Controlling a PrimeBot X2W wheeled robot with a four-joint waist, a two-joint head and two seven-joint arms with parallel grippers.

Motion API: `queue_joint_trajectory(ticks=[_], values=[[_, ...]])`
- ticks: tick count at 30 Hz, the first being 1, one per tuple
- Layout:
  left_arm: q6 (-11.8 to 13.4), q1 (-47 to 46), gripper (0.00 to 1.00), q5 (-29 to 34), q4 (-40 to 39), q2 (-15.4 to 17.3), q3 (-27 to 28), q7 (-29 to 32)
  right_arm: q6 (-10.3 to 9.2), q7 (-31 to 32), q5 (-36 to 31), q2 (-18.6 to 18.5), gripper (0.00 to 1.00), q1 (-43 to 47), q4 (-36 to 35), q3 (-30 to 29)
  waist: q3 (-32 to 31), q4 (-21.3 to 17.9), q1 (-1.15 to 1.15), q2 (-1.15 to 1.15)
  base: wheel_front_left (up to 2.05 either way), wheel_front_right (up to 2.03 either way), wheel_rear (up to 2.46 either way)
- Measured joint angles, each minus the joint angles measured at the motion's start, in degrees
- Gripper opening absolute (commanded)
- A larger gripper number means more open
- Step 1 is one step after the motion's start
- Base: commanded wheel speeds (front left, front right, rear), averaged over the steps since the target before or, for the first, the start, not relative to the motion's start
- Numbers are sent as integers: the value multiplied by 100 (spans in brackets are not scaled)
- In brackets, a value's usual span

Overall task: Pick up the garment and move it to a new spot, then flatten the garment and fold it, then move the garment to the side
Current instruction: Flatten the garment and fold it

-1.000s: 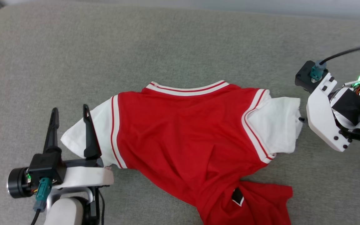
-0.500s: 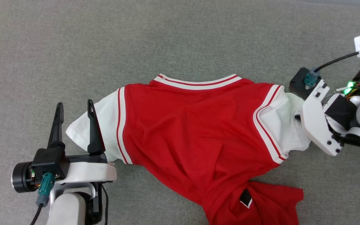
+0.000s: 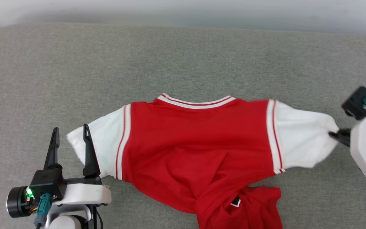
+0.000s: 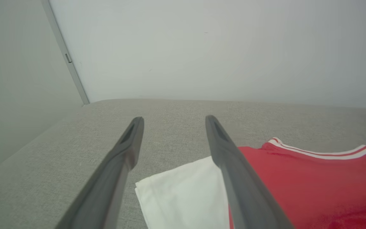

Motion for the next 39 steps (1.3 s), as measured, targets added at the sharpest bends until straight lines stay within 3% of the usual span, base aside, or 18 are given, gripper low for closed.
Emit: queue_joint_trajectory(ticks=[6,15,16,17,23,29,33,39], values=[[-69,58,100,21,-2,-16,24,0,1,25,312,-310,0,870,97,-119,-28,-144,0,0,0,0,0],[-154,90,100,105,160,-30,48,1,-1,-43,439,16,1,1581,697,-369,-169,-191,0,0,0,0,0],[-165,121,100,112,175,-31,53,0,-1,-136,444,57,96,1636,725,-436,-207,-201,0,0,0,0,0],[-177,159,100,120,193,-32,58,0,-1,-245,436,92,100,1679,747,-509,-250,-211,0,0,0,0,0],[-197,360,100,160,255,-33,143,0,0,-982,225,79,100,1868,522,-1183,-531,-274,0,0,0,0,0],[-223,475,100,179,266,-36,163,0,-1,-1025,-103,-289,100,1901,-53,-2080,-668,-386,0,0,0,0,0],[-229,486,100,188,259,-37,135,0,0,-527,-240,-432,100,1818,-364,-2562,-662,-418,0,0,0,0,0],[-245,427,100,202,249,-42,30,0,0,988,-391,-543,100,1635,-547,-2646,-551,-369,0,0,0,0,0]])
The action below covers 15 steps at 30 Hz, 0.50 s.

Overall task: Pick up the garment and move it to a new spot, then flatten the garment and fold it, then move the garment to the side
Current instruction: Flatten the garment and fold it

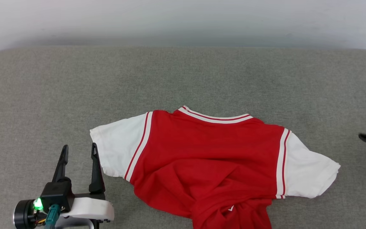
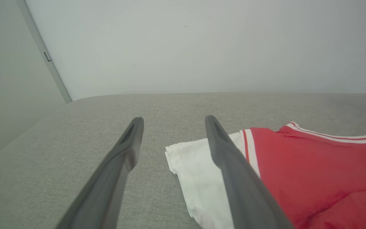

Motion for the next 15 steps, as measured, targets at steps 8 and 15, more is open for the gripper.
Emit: queue_joint_trajectory(ticks=[8,15], values=[[-26,-168,100,-12,-38,-2,-64,0,0,1348,-73,141,100,-47,-59,266,327,132,0,0,0,0,0],[-24,-401,100,-57,-38,-5,-138,0,-1,1374,-198,522,100,12,208,422,685,274,0,0,0,0,0]])
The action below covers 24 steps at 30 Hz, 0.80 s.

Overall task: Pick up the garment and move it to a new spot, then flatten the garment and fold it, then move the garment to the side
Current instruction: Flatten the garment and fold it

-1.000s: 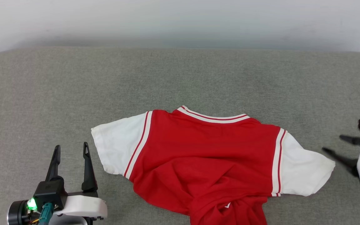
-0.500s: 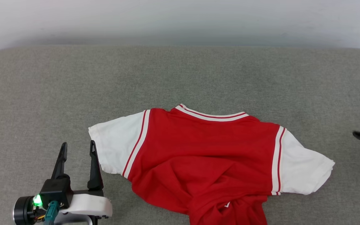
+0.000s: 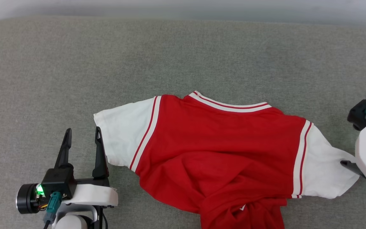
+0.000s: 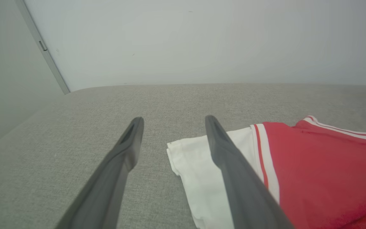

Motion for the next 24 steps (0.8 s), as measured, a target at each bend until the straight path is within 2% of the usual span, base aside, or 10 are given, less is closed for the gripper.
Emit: queue_joint_trajectory(ticks=[5,9,10,11,17,24], values=[[12,-127,100,-30,-3,0,4,0,0,-168,-180,256,100,20,267,248,211,101,0,0,0,0,0],[20,-152,100,-30,-1,-1,12,0,0,-220,-152,297,100,1,428,421,307,139,0,0,0,0,0],[20,-164,100,-30,1,-1,20,0,0,-231,-98,301,28,-9,458,439,315,141,0,0,0,0,0],[20,-171,100,-30,4,-1,29,0,0,-287,-75,307,0,-12,468,467,317,137,0,0,0,0,0],[-9,-240,100,8,65,94,252,0,1,-920,25,354,0,1,537,475,174,56,0,0,0,0,0],[-388,-580,100,73,506,679,331,0,1,-1596,-22,246,0,19,243,264,-204,-63,0,0,0,0,0]])
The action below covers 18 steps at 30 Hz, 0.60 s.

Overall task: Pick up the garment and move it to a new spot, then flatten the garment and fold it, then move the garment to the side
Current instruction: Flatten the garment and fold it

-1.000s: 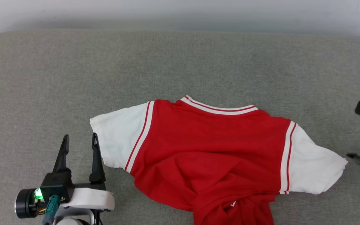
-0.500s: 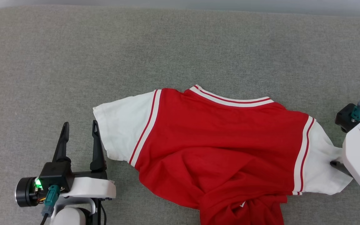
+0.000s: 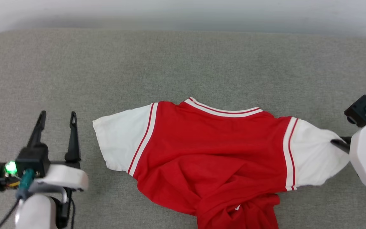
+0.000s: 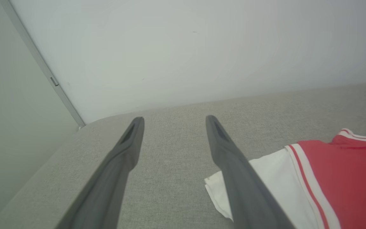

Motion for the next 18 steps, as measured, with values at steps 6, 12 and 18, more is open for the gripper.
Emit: queue_joint_trajectory(ticks=[6,12,18], values=[[-367,-804,100,-76,276,613,-75,680,0,-363,-92,-136,0,185,-385,-367,-184,-113,0,0,0,0,0],[-561,-1611,100,-512,310,1400,-687,2250,0,-388,-289,-149,0,506,-698,-706,-123,-201,0,0,0,0,0],[-577,-2395,100,-1815,87,2610,-2162,4180,0,-311,-544,14,0,710,-918,-998,33,-278,0,0,0,0,0]])
